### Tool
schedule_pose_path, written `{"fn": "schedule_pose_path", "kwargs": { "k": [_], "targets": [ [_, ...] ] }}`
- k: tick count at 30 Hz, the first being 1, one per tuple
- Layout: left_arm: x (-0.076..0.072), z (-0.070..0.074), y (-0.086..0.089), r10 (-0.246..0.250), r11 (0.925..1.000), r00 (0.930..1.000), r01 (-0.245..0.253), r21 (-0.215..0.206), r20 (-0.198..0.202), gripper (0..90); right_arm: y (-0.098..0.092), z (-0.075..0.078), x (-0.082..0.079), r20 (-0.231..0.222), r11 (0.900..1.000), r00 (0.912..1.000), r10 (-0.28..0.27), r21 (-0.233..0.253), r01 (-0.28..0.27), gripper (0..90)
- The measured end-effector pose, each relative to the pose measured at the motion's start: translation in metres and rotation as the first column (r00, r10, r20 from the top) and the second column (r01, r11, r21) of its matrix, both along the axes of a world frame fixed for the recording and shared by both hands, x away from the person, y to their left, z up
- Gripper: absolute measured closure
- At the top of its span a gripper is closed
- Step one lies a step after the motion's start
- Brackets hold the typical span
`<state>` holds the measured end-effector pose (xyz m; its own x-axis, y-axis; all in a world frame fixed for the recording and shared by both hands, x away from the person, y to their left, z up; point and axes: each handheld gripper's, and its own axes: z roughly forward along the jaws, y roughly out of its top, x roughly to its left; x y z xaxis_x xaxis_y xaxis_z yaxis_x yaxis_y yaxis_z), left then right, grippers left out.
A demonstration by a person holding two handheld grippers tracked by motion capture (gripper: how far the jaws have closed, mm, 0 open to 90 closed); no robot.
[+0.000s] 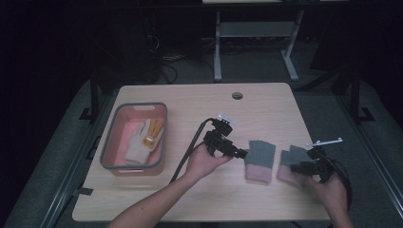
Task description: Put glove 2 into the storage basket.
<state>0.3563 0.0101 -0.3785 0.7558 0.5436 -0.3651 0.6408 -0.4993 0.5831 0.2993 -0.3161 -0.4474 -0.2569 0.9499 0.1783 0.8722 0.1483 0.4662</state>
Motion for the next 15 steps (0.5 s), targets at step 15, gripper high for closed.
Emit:
{"fn": "schedule_pose_path", "kwargs": {
  "k": [15],
  "targets": [
    [-0.0046, -0.0049, -0.007, -0.013, 0.9999, 0.9999, 0.013, 0.008, 0.001, 25.4, 0.0023, -0.0014, -0.0003, 0.015, 1.0, 0.9999, -0.005, 0.012, 0.004, 83.4]
  ]
}}
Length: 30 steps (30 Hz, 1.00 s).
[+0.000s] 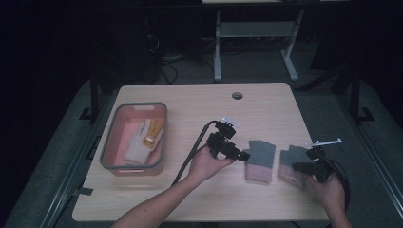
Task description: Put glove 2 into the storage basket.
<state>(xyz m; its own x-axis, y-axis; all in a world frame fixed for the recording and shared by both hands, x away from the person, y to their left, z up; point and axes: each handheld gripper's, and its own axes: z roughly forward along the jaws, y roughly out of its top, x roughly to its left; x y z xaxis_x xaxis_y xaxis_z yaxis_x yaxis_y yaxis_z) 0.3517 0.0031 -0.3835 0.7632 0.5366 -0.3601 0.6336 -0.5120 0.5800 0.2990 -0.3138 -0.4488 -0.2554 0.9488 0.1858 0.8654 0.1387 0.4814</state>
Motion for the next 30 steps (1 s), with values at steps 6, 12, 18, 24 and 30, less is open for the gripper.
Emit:
{"fn": "schedule_pose_path", "kwargs": {
  "k": [6, 12, 18, 24, 30],
  "targets": [
    [0.001, -0.002, 0.001, 0.006, 1.0, 1.0, -0.006, -0.001, -0.002, 25.4, -0.004, 0.004, -0.001, -0.005, 0.999, 1.0, -0.009, 0.039, 0.009, 85.4],
    [0.002, -0.004, 0.001, 0.01, 0.9999, 1.0, -0.01, -0.002, -0.001, 25.4, -0.005, 0.014, -0.003, 0.012, 0.999, 0.9999, -0.008, 0.045, 0.008, 85.7],
    [0.001, -0.003, 0.002, 0.01, 0.9999, 0.9999, -0.01, -0.005, -0.001, 25.4, 0.003, 0.03, -0.004, 0.034, 0.998, 0.9993, 0.012, 0.062, -0.014, 85.7],
    [0.002, -0.003, 0.002, 0.017, 0.9998, 0.9999, -0.017, -0.013, -0.001, 25.4, 0.02, 0.041, -0.001, 0.063, 0.995, 0.9963, 0.058, 0.075, -0.063, 85.5],
    [0.001, -0.006, 0.004, 0.023, 0.9995, 0.9997, -0.023, -0.023, -0.01, 25.4, 0.042, 0.044, 0.004, 0.078, 0.99, 0.9907, 0.111, 0.077, -0.117, 85.4]
  ]
}}
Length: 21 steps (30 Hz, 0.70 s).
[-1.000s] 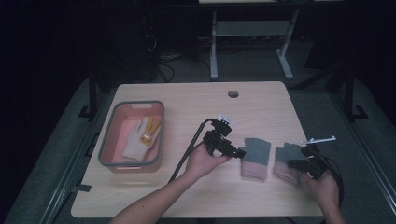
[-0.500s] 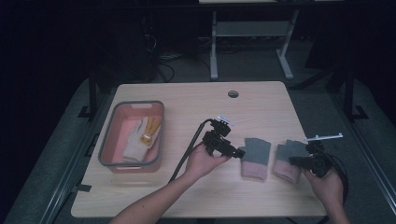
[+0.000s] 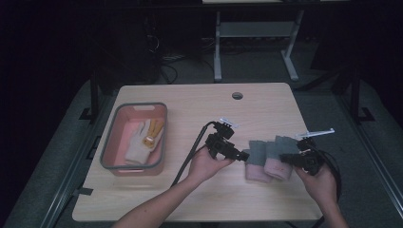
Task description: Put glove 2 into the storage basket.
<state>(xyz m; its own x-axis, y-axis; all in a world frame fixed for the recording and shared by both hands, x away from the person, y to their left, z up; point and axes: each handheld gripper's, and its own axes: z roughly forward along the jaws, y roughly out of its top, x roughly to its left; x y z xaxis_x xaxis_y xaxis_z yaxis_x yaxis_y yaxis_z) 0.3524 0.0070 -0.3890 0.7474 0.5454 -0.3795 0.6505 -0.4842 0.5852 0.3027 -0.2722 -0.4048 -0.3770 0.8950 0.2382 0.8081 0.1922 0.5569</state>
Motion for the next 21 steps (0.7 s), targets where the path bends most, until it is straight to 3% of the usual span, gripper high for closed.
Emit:
{"fn": "schedule_pose_path", "kwargs": {
  "k": [9, 15, 21],
  "targets": [
    [0.0, -0.007, 0.006, 0.016, 0.9998, 0.9996, -0.016, -0.009, -0.022, 25.5, 0.027, -0.003, 0.011, -0.024, 0.998, 0.9977, 0.064, -0.002, -0.064, 85.2],
    [0.001, -0.014, 0.006, 0.021, 0.9996, 0.9989, -0.021, -0.016, -0.042, 25.5, 0.038, -0.006, 0.019, -0.031, 0.996, 0.996, 0.084, 0.003, -0.084, 85.0],
    [0.002, -0.024, 0.001, 0.025, 0.9994, 0.997, -0.027, -0.022, -0.073, 25.7, 0.046, -0.015, 0.027, -0.07, 0.996, 0.9932, 0.093, 0.02, -0.092, 83.5]
  ]
}}
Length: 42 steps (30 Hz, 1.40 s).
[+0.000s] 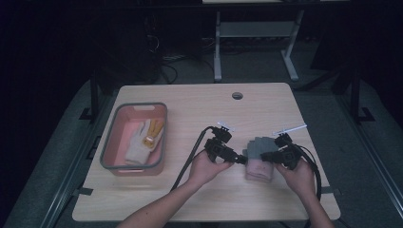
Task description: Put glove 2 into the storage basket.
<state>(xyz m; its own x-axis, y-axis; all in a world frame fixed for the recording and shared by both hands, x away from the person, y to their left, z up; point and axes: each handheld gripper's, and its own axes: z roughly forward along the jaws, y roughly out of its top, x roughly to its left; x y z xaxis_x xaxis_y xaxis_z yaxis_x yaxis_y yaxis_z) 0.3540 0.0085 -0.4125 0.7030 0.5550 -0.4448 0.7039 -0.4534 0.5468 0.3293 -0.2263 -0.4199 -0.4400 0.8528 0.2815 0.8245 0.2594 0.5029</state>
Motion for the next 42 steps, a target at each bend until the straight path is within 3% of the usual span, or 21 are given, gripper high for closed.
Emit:
{"fn": "schedule_pose_path", "kwargs": {
  "k": [3, 6, 9, 12, 17, 24, 31, 36, 42],
  "targets": [
    [-0.001, -0.005, -0.004, -0.005, 1.0, 0.9999, 0.005, 0.004, -0.011, 25.8, 0.0, -0.005, 0.003, 0.003, 1.0, 1.0, 0.001, 0.008, -0.001, 82.7],
    [-0.002, -0.008, -0.007, -0.005, 1.0, 0.9998, 0.005, 0.008, -0.021, 25.9, -0.001, -0.009, 0.004, -0.023, 1.0, 0.9997, -0.004, 0.012, 0.004, 81.3],
    [-0.003, -0.013, -0.012, -0.004, 0.9999, 0.9994, 0.004, 0.012, -0.035, 26.2, -0.004, -0.011, 0.003, -0.012, 1.0, 0.9999, -0.006, 0.027, 0.007, 79.9],
    [-0.002, -0.017, -0.015, 0.011, 0.9999, 0.9978, -0.011, -0.007, -0.066, 29.1, -0.013, -0.009, 0.001, -0.01, 0.997, 0.9994, -0.033, 0.062, 0.034, 72.5],
    [-0.002, -0.024, -0.021, 0.028, 0.9996, 0.9959, -0.028, -0.003, -0.086, 31.2, -0.023, -0.007, -0.001, -0.016, 0.993, 0.9976, -0.068, 0.092, 0.069, 59.7],
    [-0.003, -0.035, -0.027, 0.04, 0.9992, 0.991, -0.04, 0.002, -0.128, 32.7, -0.038, -0.017, -0.004, -0.058, 0.983, 0.9922, -0.11, 0.142, 0.117, 50.5],
    [-0.004, -0.043, -0.032, 0.038, 0.9992, 0.9876, -0.036, 0.018, -0.152, 36.9, -0.045, -0.029, -0.006, -0.093, 0.974, 0.9866, -0.134, 0.17, 0.149, 47.3],
    [-0.005, -0.044, -0.034, 0.038, 0.9991, 0.9891, -0.035, 0.025, -0.143, 38.4, -0.045, -0.036, -0.006, -0.108, 0.966, 0.9827, -0.151, 0.193, 0.169, 45.6],
    [-0.004, -0.045, -0.035, 0.034, 0.9994, 0.9868, -0.033, 0.012, -0.158, 41.7, -0.047, -0.041, -0.007, -0.125, 0.96, 0.9792, -0.16, 0.213, 0.184, 45.2]
  ]
}}
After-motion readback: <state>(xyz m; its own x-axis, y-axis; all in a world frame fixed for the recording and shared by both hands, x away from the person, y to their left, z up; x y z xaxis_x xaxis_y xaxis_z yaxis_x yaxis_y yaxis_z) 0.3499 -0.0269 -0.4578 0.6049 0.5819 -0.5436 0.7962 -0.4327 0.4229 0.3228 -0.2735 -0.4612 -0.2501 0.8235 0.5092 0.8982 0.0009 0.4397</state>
